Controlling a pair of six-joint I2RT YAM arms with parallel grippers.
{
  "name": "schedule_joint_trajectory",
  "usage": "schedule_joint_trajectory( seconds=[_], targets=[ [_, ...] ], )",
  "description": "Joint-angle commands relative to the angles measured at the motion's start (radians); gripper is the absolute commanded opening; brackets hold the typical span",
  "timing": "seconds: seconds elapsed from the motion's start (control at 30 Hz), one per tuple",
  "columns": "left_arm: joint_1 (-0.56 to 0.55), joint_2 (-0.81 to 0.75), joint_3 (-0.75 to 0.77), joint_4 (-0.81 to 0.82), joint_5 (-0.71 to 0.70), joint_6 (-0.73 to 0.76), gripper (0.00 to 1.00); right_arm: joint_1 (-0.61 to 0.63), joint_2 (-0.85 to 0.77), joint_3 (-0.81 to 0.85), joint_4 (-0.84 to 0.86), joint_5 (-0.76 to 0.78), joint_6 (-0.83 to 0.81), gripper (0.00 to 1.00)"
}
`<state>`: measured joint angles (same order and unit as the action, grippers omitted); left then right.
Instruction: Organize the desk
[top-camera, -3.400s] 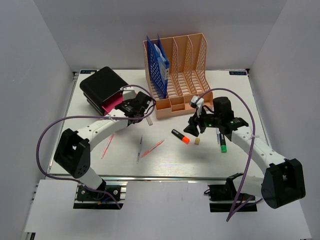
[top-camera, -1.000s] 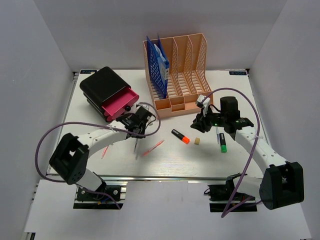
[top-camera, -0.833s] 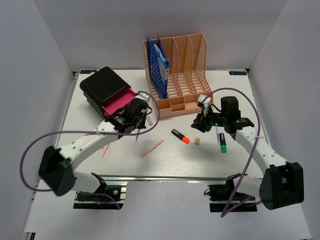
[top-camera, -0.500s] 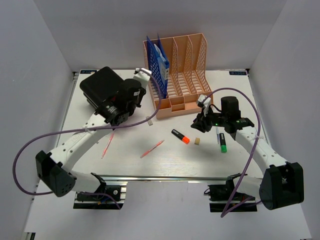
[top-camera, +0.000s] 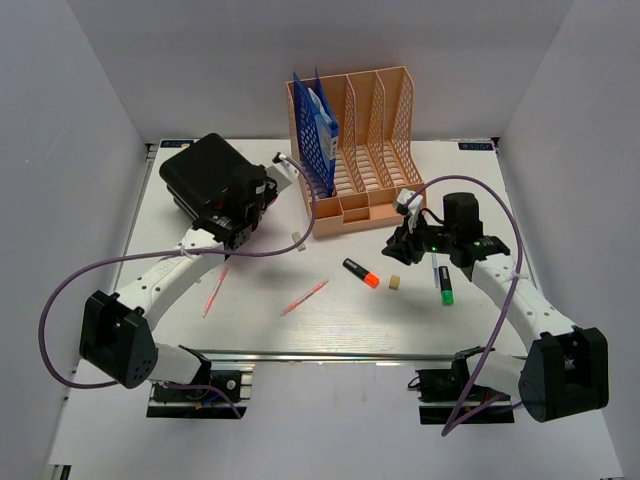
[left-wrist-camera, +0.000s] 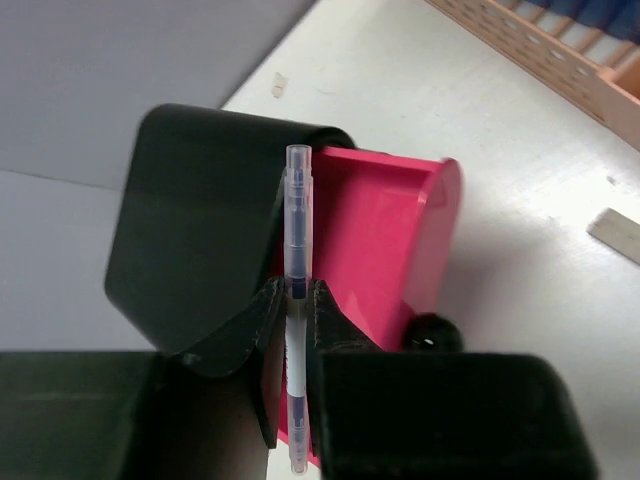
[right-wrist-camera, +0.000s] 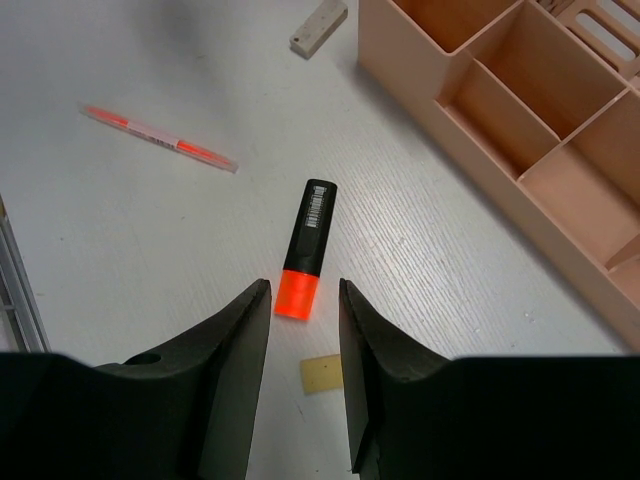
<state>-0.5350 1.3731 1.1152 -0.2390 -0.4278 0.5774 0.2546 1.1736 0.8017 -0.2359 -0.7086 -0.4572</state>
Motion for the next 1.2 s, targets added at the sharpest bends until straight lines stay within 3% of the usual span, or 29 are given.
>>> schedule_joint_trajectory(
  seconds=[0.0,0.13,0.27,0.43,0.47,0.5,0.53,0.63,0.67,0.7,0.77,0.8,0.9,0.93,0.97,1.03,1.17],
  targets=[
    [0.027,-0.016,-0.009,0.096,0.037,0.055,0.06,-0.008,-0.032,-0.007,0.003,-0.022,-0.020,0.40],
    [0.062,0.021,-0.008,0.080,0.054,0.044,0.13,-0.009,-0.038,-0.007,0.004,-0.020,-0.021,0.40],
    [0.072,0.024,-0.002,0.093,0.040,0.016,0.42,-0.015,-0.045,-0.007,0.004,-0.022,-0.020,0.40],
    [0.081,0.017,0.029,0.093,0.034,-0.014,0.55,-0.020,-0.048,-0.009,0.004,-0.028,-0.020,0.40],
    [0.081,0.012,0.037,0.093,0.032,-0.039,0.66,-0.021,-0.049,-0.009,0.004,-0.028,-0.021,0.40],
    [0.081,0.003,0.063,0.087,0.028,-0.054,0.67,-0.025,-0.049,-0.010,0.004,-0.029,-0.021,0.40],
    [0.081,-0.026,0.078,0.081,0.024,-0.076,0.66,-0.023,-0.051,-0.009,0.004,-0.029,-0.021,0.40],
    [0.070,-0.110,0.132,0.026,0.008,-0.256,0.19,-0.031,-0.057,-0.010,0.006,-0.029,-0.021,0.40],
    [0.070,-0.171,0.146,-0.065,0.018,-0.416,0.12,-0.029,-0.060,-0.012,0.007,-0.031,-0.023,0.40],
    [0.070,-0.199,0.162,-0.115,0.081,-0.474,0.06,-0.032,-0.063,-0.012,0.006,-0.032,-0.024,0.40],
    [0.070,-0.252,0.163,-0.300,0.151,-0.566,0.07,-0.031,-0.065,-0.012,0.004,-0.037,-0.026,0.40],
    [0.070,-0.256,0.164,-0.377,0.174,-0.623,0.11,-0.032,-0.066,-0.013,0.004,-0.041,-0.028,0.40],
    [0.079,-0.261,0.132,-0.638,0.211,-0.766,0.33,-0.032,-0.069,-0.013,0.006,-0.045,-0.028,0.40],
    [0.079,-0.272,0.074,-0.676,0.210,-0.840,0.65,-0.029,-0.066,-0.013,0.004,-0.046,-0.028,0.40],
    [0.079,-0.308,0.039,-0.715,0.213,-0.869,0.78,-0.029,-0.068,-0.012,0.004,-0.049,-0.026,0.40],
    [0.089,-0.353,-0.046,-0.735,0.198,-0.948,0.89,-0.031,-0.069,-0.013,0.004,-0.052,-0.026,0.40],
    [0.098,-0.367,-0.074,-0.760,0.129,-0.995,0.92,-0.032,-0.077,-0.013,0.003,-0.052,-0.026,0.40]
  ],
)
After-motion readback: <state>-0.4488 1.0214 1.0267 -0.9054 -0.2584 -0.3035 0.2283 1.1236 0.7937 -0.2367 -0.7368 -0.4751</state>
